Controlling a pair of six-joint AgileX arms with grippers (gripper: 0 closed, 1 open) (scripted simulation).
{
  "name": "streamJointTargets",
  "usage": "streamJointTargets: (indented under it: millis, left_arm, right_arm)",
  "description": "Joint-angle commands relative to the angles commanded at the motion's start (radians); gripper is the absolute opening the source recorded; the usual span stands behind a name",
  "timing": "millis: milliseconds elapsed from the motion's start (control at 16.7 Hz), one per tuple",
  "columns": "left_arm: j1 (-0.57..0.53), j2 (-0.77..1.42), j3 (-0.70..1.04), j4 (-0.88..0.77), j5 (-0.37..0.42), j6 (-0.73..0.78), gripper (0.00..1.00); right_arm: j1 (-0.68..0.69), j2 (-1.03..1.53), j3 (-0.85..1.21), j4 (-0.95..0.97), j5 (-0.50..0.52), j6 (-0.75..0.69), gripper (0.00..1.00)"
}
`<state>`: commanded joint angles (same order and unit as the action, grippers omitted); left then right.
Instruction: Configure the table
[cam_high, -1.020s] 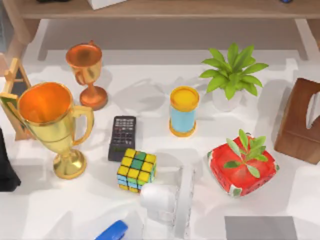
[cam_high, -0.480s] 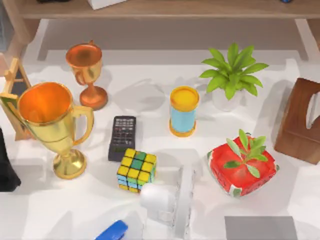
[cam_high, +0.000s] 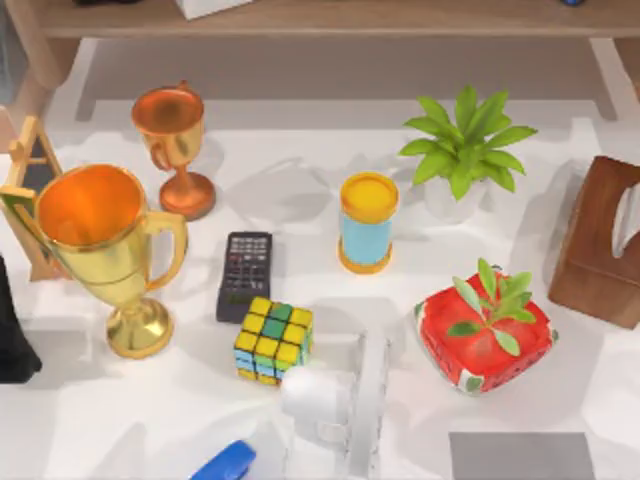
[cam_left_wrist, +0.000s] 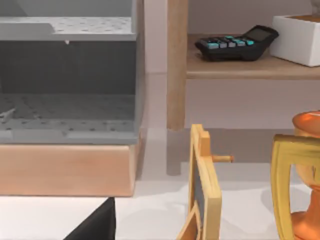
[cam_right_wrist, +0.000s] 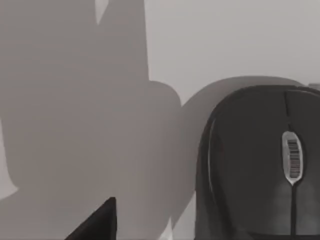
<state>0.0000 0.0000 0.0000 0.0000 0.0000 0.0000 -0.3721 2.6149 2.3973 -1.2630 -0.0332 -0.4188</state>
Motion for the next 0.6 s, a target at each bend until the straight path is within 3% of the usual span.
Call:
streamJointTargets:
  millis: [600]
  left_arm:
    - [0.000, 0.000, 0.000, 0.000, 0.000, 0.000, 1.00]
  right_arm:
    - [0.000, 0.000, 0.000, 0.000, 0.000, 0.000, 0.17]
